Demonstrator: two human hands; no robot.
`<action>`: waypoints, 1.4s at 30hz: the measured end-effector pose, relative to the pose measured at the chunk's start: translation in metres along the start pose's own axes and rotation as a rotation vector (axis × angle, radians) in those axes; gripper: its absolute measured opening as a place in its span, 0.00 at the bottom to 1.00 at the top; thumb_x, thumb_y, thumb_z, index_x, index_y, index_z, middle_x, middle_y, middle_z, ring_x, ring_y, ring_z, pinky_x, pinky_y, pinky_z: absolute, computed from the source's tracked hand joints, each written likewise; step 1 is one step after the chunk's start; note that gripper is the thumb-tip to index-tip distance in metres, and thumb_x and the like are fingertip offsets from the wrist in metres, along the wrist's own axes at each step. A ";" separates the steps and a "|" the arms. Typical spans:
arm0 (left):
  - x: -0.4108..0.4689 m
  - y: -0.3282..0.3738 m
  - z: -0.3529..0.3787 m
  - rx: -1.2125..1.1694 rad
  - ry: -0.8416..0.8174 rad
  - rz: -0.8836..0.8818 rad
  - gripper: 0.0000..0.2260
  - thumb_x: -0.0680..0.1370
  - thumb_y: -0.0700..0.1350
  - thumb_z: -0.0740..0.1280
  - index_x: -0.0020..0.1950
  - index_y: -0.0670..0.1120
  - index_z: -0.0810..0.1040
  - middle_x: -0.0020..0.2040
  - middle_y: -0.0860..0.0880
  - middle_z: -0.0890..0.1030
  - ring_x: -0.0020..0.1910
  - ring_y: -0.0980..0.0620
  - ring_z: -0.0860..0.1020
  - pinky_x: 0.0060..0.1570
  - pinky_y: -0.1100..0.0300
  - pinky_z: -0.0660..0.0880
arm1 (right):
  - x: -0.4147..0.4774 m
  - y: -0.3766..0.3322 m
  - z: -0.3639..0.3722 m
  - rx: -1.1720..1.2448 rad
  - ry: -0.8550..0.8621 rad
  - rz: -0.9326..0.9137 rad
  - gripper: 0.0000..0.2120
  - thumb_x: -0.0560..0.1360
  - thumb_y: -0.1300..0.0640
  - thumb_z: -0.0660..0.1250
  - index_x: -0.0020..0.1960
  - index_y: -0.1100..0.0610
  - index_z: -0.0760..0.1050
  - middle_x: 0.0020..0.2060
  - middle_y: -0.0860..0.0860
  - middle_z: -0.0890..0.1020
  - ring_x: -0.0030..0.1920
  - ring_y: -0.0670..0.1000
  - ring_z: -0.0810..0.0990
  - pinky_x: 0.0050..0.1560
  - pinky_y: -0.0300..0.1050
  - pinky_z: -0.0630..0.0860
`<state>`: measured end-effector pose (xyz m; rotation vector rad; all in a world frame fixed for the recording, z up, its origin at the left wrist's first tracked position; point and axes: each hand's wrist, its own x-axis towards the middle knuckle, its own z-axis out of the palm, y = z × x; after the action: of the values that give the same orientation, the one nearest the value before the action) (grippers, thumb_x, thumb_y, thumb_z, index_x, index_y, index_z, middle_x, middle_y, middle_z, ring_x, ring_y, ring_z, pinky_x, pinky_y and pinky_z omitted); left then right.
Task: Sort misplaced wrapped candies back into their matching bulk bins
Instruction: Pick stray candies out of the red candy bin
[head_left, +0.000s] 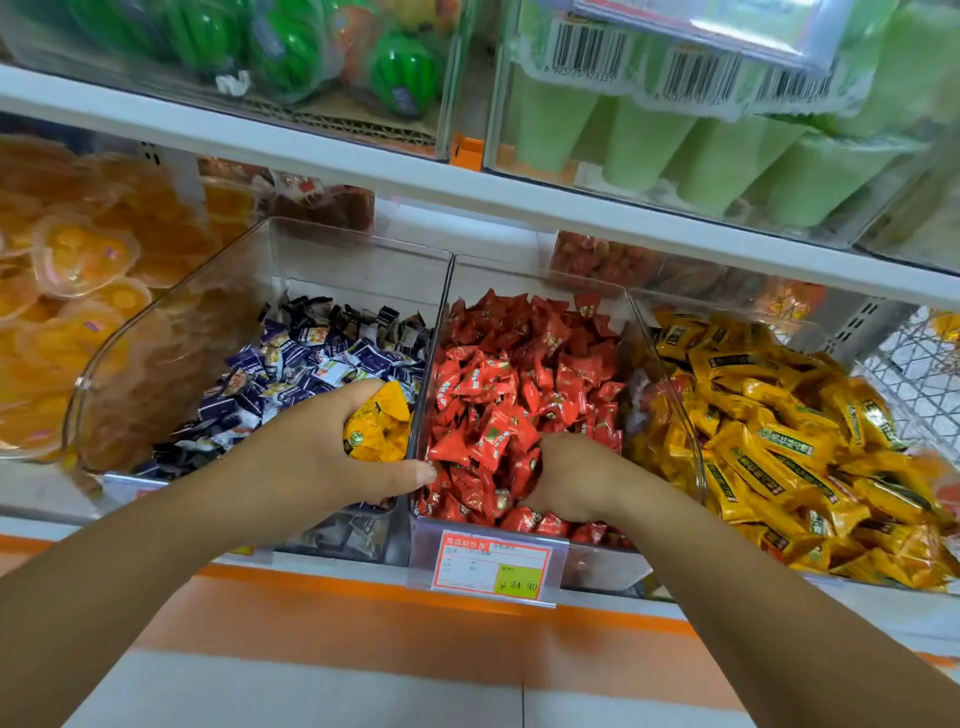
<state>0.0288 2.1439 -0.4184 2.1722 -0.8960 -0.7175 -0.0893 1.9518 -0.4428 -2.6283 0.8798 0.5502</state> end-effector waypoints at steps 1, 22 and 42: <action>0.000 0.001 0.000 0.011 0.008 -0.004 0.49 0.61 0.66 0.71 0.77 0.59 0.53 0.45 0.71 0.66 0.34 0.63 0.64 0.33 0.72 0.65 | 0.002 0.000 0.003 0.020 0.013 0.009 0.06 0.74 0.56 0.69 0.45 0.57 0.73 0.41 0.53 0.78 0.45 0.54 0.76 0.40 0.41 0.71; 0.000 0.003 -0.002 -0.010 0.002 0.009 0.49 0.60 0.66 0.69 0.77 0.61 0.52 0.69 0.65 0.68 0.38 0.64 0.72 0.34 0.76 0.68 | -0.012 0.004 -0.049 1.081 0.432 -0.396 0.16 0.68 0.71 0.72 0.47 0.52 0.83 0.46 0.51 0.85 0.50 0.47 0.83 0.55 0.40 0.78; 0.000 0.002 0.000 -0.111 0.001 0.031 0.44 0.67 0.58 0.73 0.78 0.56 0.54 0.54 0.72 0.70 0.35 0.80 0.70 0.32 0.81 0.66 | -0.001 -0.016 -0.014 0.118 0.343 -0.402 0.32 0.71 0.44 0.72 0.71 0.44 0.66 0.57 0.43 0.69 0.51 0.41 0.68 0.53 0.36 0.67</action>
<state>0.0285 2.1427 -0.4171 2.0563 -0.8674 -0.7339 -0.0767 1.9590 -0.4272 -2.7234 0.4267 -0.0539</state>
